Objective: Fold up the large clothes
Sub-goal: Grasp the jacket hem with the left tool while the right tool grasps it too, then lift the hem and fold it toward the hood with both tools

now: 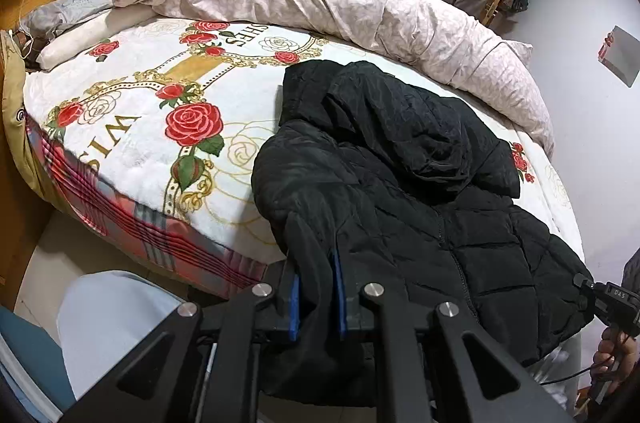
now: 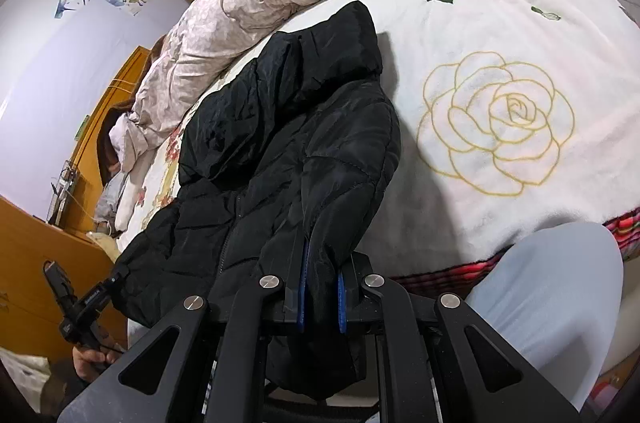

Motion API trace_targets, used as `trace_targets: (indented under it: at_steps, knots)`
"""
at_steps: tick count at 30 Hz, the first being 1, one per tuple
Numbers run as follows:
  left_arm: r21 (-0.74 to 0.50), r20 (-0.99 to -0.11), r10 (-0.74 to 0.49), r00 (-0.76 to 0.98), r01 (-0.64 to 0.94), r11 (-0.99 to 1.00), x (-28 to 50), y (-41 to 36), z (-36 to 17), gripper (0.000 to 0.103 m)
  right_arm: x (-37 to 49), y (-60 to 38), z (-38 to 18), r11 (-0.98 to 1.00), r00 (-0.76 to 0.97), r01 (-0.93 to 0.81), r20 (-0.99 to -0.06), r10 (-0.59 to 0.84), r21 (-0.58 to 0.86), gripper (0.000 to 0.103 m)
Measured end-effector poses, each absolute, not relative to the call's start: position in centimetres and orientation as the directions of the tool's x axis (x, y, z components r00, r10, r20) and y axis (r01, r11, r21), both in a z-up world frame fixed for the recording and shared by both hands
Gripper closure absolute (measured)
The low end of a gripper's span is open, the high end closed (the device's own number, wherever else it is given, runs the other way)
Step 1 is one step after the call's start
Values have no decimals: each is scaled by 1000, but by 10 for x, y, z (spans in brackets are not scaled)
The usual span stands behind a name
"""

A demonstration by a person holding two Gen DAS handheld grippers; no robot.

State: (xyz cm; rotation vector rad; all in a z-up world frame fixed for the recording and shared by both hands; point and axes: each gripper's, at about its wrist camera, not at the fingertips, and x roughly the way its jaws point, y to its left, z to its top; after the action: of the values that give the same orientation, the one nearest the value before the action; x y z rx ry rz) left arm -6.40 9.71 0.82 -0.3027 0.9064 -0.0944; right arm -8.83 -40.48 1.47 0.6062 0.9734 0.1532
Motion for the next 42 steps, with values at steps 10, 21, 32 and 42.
trace_targets:
  at_steps: [10, 21, 32, 42]
  knots:
    - [-346, -673, -237, 701, -14, 938, -24, 102, 45, 89, -52, -404, 55, 841, 662, 63, -653, 368, 538, 92]
    - [-433, -589, -258, 766, -29, 901, 71, 119, 66, 89, 32, -415, 83, 830, 735, 79, -595, 326, 552, 92]
    - [-400, -656, -223, 721, -81, 913, 211, 109, 29, 89, 179, -428, 43, 816, 666, 197, -685, 296, 544, 91]
    - [-352, -745, -186, 641, -140, 926, 283, 93, -53, 86, 245, -425, -35, 836, 568, 275, -782, 257, 474, 91]
